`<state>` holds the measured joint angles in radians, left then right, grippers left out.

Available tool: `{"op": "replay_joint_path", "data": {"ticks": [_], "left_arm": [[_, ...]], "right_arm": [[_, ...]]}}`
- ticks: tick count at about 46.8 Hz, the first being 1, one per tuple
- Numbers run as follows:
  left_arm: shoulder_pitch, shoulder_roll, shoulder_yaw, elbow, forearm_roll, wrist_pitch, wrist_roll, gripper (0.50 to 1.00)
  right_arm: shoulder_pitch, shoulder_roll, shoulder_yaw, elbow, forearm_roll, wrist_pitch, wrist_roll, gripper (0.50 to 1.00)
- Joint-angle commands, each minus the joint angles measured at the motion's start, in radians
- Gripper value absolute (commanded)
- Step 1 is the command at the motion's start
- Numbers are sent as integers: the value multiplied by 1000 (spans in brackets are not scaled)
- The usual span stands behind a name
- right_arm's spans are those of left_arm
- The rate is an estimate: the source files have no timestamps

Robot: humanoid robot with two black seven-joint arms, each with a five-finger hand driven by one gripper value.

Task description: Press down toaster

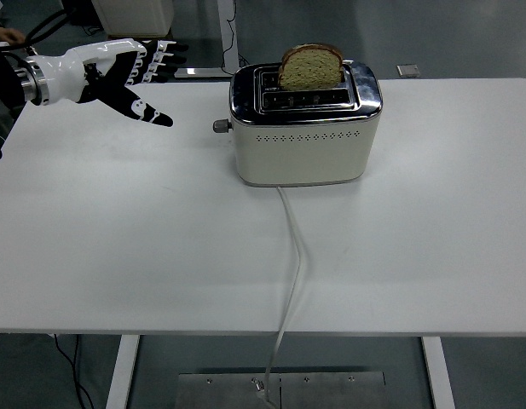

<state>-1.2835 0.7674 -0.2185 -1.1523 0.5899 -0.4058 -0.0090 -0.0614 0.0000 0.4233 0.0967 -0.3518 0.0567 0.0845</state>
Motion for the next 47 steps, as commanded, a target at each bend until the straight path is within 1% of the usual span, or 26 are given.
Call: {"op": "replay_joint_path", "data": {"ticks": [1, 6, 10, 23, 36, 40, 47], "left_arm": [[-45, 7, 53, 0, 39, -36, 1, 1000], [-79, 10, 114, 0, 96, -71, 6, 1000], [-80, 9, 134, 2, 157, -87, 6, 1000], [-71, -14, 136, 28, 326, -81, 6, 1000], [-65, -177, 136, 195, 361, -79, 6, 1000], [-56, -215, 137, 220, 389, -79, 6, 1000], [-51, -257, 137, 241, 423, -79, 6, 1000]], "right_arm": [[2, 0, 0, 0, 1, 0, 0, 1000], [3, 0, 0, 0, 1, 0, 0, 1000], [3, 0, 0, 0, 1, 0, 0, 998], [5, 0, 0, 0, 1, 0, 0, 1000], [5, 0, 0, 0, 1, 0, 1, 1000], [5, 0, 0, 0, 1, 0, 1, 1000], [6, 0, 0, 0, 2, 0, 1, 998]]}}
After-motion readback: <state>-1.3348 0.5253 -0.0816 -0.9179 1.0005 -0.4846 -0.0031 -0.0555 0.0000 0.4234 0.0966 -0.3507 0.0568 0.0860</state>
